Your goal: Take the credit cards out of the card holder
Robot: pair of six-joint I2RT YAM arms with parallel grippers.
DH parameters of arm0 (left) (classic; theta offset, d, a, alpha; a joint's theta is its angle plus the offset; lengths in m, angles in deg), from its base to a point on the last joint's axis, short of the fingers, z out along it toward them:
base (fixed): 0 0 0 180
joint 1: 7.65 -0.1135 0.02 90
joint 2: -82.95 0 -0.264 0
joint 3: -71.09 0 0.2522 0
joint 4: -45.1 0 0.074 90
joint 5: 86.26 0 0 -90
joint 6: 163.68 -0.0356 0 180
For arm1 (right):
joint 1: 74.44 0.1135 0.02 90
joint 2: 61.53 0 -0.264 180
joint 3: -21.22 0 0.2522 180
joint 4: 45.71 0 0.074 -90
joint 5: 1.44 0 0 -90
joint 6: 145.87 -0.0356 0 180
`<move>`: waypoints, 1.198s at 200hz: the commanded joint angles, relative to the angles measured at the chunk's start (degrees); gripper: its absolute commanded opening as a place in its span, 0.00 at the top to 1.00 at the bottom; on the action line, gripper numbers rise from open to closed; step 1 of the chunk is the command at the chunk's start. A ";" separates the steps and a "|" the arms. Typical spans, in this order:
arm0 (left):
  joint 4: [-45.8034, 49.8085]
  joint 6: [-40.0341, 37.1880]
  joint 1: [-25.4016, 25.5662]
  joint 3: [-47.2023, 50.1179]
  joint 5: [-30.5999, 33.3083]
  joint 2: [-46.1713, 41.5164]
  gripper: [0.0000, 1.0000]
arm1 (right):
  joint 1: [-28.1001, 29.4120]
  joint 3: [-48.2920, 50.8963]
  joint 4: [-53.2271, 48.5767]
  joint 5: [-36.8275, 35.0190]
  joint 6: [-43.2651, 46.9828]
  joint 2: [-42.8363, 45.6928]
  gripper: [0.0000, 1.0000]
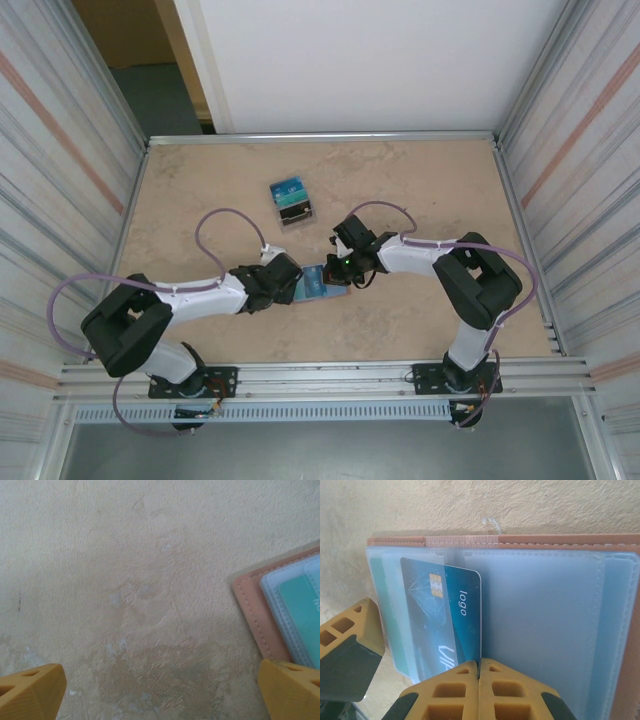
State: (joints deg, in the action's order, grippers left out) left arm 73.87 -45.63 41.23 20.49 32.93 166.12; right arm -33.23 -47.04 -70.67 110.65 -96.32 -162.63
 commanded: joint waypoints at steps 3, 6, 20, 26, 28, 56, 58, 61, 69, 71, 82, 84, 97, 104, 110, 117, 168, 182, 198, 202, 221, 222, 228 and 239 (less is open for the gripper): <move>0.60 -1.68 0.42 -2.55 0.88 -1.89 0.01 | -0.10 -1.01 -2.21 -0.60 0.95 1.30 1.00; 0.51 -1.69 0.42 -2.66 0.56 -2.08 0.01 | 0.00 -0.98 -2.12 -0.57 0.90 1.23 1.00; -0.35 -1.81 0.51 -3.11 -0.68 -3.01 0.02 | 0.14 -1.04 -1.88 -0.47 0.59 1.17 1.00; -1.02 -2.08 0.51 -3.18 -1.40 -3.17 0.01 | 0.19 -1.11 -1.81 -0.47 0.53 1.17 1.00; -1.29 -2.18 0.51 -3.22 -1.70 -3.19 0.01 | 0.27 -1.13 -1.81 -0.40 0.43 1.17 1.00; -3.23 -3.06 0.51 -3.96 -2.76 -1.26 0.01 | 0.60 -1.13 -1.50 -0.24 0.06 1.14 1.00; -3.23 -3.13 0.51 -4.06 -2.74 -0.98 0.01 | 0.62 -1.20 -1.47 -0.28 0.01 1.10 1.00; -3.29 -3.22 0.47 -4.26 -2.75 -0.61 0.01 | 0.59 -1.13 -1.46 -0.20 -0.01 1.08 1.00; -3.23 -3.48 0.47 -4.73 -2.73 0.46 0.01 | 0.53 -1.13 -1.45 -0.05 -0.07 1.05 1.00; -3.23 -3.54 0.46 -4.80 -2.73 0.68 0.01 | 0.60 -1.20 -1.43 0.01 -0.14 0.94 1.00; -3.26 -3.63 0.31 -5.34 -2.81 2.12 0.01 | 0.60 -1.12 -1.36 0.31 -0.10 0.82 1.00; -3.24 -3.62 0.26 -5.46 -2.82 2.39 0.01 | 0.62 -1.13 -1.32 0.32 -0.14 0.77 1.00; -3.32 -3.88 0.31 -5.85 -3.08 3.55 0.01 | 0.59 -1.13 -1.45 0.58 -0.16 0.88 1.00; -3.23 -3.97 0.21 -6.03 -3.09 4.02 0.01 | 0.54 -1.14 -1.45 0.64 -0.11 0.98 1.00; -3.16 -4.11 0.20 -6.14 -3.09 4.33 0.01 | 0.49 -1.13 -1.52 0.60 -0.13 1.08 1.00; -3.17 -4.35 0.21 -6.22 -3.32 4.81 0.01 | 0.56 -1.13 -1.49 0.63 -0.08 1.21 1.00; -1.07 -5.26 -0.37 -6.43 -2.02 5.77 0.01 | -0.56 -0.39 -2.24 0.03 0.52 1.74 1.00; -0.89 -5.78 -0.59 -6.19 -1.71 5.64 0.01 | -0.99 -0.16 -2.46 -0.23 0.76 1.84 1.00; -0.68 -6.71 -0.87 -6.14 -1.62 5.54 0.01 | -1.72 0.18 -2.65 -0.26 0.89 2.12 1.00; -0.76 -7.00 -0.97 -6.12 -1.65 5.51 0.01 | -1.83 0.15 -2.75 -0.28 0.94 2.20 1.00; -1.03 -8.83 -0.90 -5.83 -1.35 5.18 0.01 | -2.47 0.10 -3.12 -0.53 1.40 2.75 1.00; -1.07 -8.90 -0.90 -5.81 -1.34 5.12 0.01 | -2.51 0.10 -3.12 -0.54 1.41 2.84 1.00; -1.28 -9.37 -0.92 -5.80 -1.24 4.94 0.01 | -2.53 0.02 -3.23 -0.63 1.63 3.01 1.00; -1.77 -10.00 -0.98 -5.62 -1.29 4.74 0.01 | -2.86 -0.11 -3.29 -0.43 1.84 3.11 1.00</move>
State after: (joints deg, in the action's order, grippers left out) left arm 70.74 -52.41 40.69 14.90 30.00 171.35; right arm -35.31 -47.08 -71.72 111.04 -95.86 -161.32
